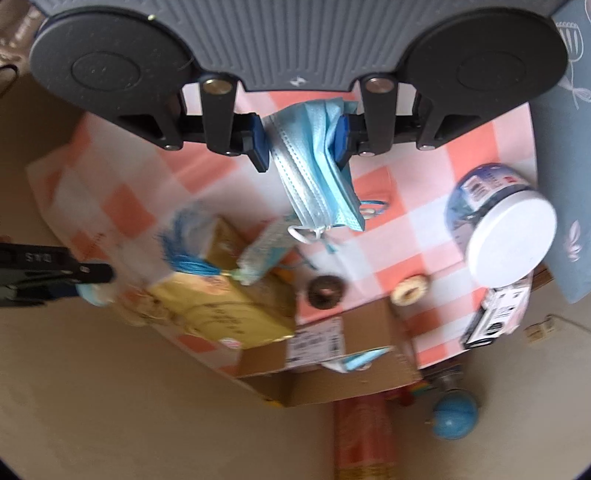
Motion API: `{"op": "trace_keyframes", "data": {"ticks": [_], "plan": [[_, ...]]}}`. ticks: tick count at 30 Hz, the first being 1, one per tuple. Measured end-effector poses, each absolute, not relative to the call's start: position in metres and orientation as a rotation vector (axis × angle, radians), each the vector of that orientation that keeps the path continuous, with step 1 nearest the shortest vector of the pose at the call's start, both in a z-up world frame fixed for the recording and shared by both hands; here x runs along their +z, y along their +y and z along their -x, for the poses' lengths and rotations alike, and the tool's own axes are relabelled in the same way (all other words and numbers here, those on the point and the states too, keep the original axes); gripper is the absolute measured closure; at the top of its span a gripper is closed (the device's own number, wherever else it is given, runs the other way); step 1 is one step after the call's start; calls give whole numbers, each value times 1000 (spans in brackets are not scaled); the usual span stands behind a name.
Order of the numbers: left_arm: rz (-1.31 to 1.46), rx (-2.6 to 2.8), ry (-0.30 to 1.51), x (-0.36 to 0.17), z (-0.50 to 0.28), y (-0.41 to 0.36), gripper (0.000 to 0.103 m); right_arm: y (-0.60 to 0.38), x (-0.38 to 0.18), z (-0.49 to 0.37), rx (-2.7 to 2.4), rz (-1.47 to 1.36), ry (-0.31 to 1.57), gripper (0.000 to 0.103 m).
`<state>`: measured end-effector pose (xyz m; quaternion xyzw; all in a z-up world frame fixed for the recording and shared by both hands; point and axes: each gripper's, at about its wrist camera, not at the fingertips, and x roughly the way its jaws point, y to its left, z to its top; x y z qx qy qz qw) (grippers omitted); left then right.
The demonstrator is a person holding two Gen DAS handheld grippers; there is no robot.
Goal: Organize soft objects
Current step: 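Drop the mask into the box with the left tool while the right tool drops the plush toy in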
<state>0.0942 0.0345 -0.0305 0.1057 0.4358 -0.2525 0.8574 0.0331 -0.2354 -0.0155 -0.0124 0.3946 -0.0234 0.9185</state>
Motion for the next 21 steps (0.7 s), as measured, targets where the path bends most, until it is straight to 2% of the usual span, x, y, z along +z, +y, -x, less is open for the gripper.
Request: {"op": "trace_keyframes", "data": {"ticks": [10, 21], "plan": [[-245, -675, 874, -2, -89, 6, 69, -205, 21, -50, 97, 48, 723, 51], [-295, -665, 776, 23, -140, -30, 69, -190, 32, -125, 149, 92, 705, 51]]}}
